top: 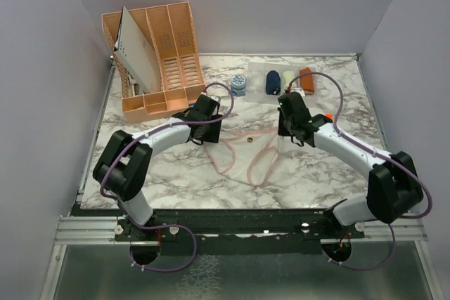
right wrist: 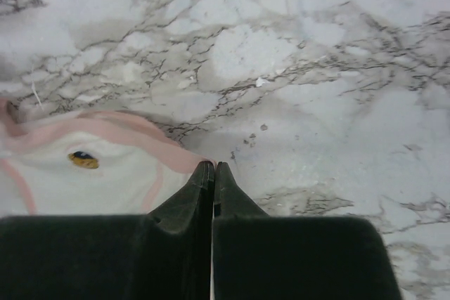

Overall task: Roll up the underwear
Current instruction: Flatten out the underwear at the center of the board.

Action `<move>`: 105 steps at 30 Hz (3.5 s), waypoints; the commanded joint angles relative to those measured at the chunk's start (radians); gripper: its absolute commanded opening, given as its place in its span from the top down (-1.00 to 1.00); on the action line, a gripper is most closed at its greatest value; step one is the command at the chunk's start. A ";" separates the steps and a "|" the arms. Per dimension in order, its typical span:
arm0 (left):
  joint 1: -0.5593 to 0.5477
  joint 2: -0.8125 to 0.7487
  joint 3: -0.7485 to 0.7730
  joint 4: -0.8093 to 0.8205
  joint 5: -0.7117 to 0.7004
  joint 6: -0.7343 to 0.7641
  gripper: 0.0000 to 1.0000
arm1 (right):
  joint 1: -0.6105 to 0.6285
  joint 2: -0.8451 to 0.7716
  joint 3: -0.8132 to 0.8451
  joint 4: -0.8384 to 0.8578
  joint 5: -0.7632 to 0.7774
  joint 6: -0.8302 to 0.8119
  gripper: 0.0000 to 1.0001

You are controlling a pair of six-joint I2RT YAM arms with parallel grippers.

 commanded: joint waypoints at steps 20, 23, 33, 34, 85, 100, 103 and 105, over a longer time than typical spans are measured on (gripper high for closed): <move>-0.041 0.182 -0.004 0.074 0.093 -0.083 1.00 | -0.005 0.038 0.004 -0.012 -0.078 -0.045 0.99; -0.087 0.109 -0.083 0.088 0.125 -0.120 1.00 | -0.005 0.041 0.004 -0.006 -0.094 -0.060 0.99; -0.408 -0.357 -0.388 0.082 0.149 -0.478 1.00 | -0.007 0.073 0.025 0.036 -0.166 -0.122 0.99; -0.433 -0.379 -0.406 0.067 0.130 -0.509 0.98 | -0.007 0.082 0.034 0.031 -0.166 -0.126 0.99; -0.240 0.007 -0.167 0.015 0.117 -0.096 0.23 | -0.006 0.189 0.094 -0.031 -0.242 -0.151 0.99; -0.364 0.131 -0.163 -0.076 -0.150 -0.212 0.92 | -0.006 0.182 0.100 -0.049 -0.223 -0.145 1.00; -0.370 0.120 -0.146 -0.077 -0.169 -0.215 1.00 | -0.007 0.179 0.106 -0.051 -0.213 -0.140 0.99; -0.369 0.082 -0.136 -0.083 -0.198 -0.214 1.00 | -0.007 0.169 0.108 -0.048 -0.205 -0.132 1.00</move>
